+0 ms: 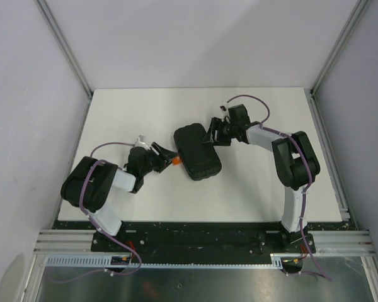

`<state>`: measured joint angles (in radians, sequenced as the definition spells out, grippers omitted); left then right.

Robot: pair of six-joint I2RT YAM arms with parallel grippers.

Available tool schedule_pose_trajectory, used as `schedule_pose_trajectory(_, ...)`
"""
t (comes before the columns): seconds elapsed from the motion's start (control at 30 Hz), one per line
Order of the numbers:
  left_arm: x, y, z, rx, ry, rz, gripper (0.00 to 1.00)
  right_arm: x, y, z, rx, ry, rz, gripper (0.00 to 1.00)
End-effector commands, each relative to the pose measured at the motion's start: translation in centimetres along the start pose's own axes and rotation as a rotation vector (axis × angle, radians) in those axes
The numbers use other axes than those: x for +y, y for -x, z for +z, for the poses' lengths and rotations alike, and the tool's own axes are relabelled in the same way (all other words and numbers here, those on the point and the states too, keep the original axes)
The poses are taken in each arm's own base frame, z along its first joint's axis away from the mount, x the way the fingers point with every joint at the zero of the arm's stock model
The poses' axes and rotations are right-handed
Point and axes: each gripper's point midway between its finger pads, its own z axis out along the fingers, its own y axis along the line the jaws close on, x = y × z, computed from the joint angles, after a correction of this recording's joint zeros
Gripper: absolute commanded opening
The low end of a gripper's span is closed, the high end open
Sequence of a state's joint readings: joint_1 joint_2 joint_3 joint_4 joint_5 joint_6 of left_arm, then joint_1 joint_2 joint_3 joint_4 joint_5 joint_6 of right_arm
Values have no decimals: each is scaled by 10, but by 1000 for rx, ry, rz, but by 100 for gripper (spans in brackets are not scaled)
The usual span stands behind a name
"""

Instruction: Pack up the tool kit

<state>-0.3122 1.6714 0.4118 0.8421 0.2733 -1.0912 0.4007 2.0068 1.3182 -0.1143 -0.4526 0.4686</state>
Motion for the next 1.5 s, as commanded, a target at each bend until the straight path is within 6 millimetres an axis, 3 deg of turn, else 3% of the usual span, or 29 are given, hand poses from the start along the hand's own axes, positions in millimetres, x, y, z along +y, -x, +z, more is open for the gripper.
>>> schedule_pose_trajectory(0.0,-45,3,0,4,-145,38,62,-64,-82,14,236,-218,36,64)
schedule_pose_trajectory(0.3,-55,1,-2,16,-169,20,59,-63,-80,13,225,-229,18,65)
schedule_pose_trajectory(0.53,-65,2,-3,23,-195,13,57,-55,-32,-9,44,-326,-92,72)
schedule_pose_trajectory(0.6,-69,4,-3,22,-206,18,57,-54,-27,-12,35,-333,-109,74)
schedule_pose_trajectory(1.13,-74,3,5,34,-216,36,59,-51,-75,10,200,-298,-111,73)
schedule_pose_trajectory(1.47,-79,1,11,51,-229,46,60,-55,-91,17,244,-310,-101,71)
